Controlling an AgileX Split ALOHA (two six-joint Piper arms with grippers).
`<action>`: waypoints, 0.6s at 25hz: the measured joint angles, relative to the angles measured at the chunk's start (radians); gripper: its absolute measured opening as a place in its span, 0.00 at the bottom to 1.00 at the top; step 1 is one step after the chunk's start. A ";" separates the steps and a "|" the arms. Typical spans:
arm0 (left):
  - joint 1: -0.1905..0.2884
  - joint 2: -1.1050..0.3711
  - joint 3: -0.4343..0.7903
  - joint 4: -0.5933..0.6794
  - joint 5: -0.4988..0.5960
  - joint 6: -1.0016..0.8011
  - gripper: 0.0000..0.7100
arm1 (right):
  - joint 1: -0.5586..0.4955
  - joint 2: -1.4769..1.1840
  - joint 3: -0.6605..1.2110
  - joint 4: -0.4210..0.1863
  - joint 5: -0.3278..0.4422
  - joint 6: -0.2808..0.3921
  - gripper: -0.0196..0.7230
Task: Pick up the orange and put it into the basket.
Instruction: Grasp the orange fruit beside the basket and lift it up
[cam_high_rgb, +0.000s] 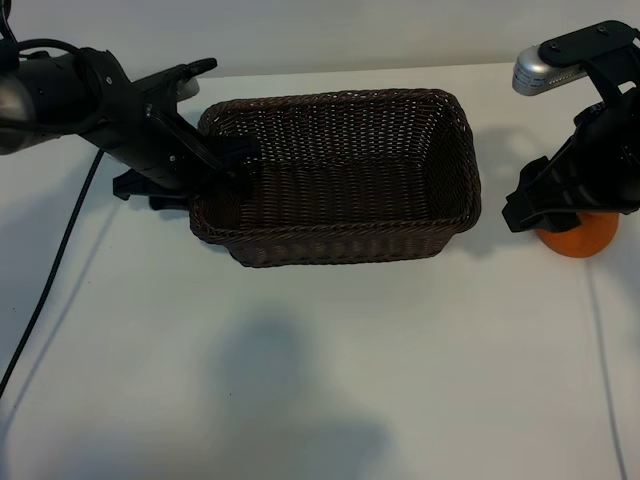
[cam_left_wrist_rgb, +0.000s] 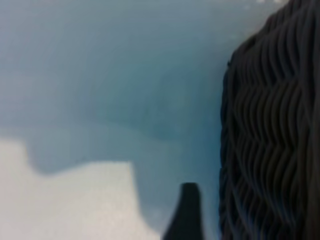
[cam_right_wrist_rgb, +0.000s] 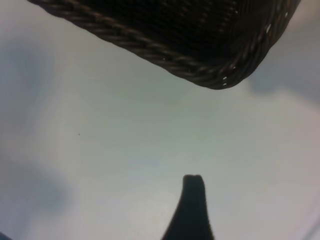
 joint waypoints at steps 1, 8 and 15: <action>0.000 -0.006 0.000 0.000 0.008 -0.001 0.97 | 0.000 0.000 0.000 0.000 0.000 0.000 0.83; 0.000 -0.136 -0.002 0.107 0.091 -0.053 0.96 | 0.000 0.000 0.000 0.000 0.001 0.000 0.83; 0.000 -0.272 -0.002 0.213 0.149 -0.106 0.95 | 0.000 0.000 0.000 0.000 0.001 0.000 0.83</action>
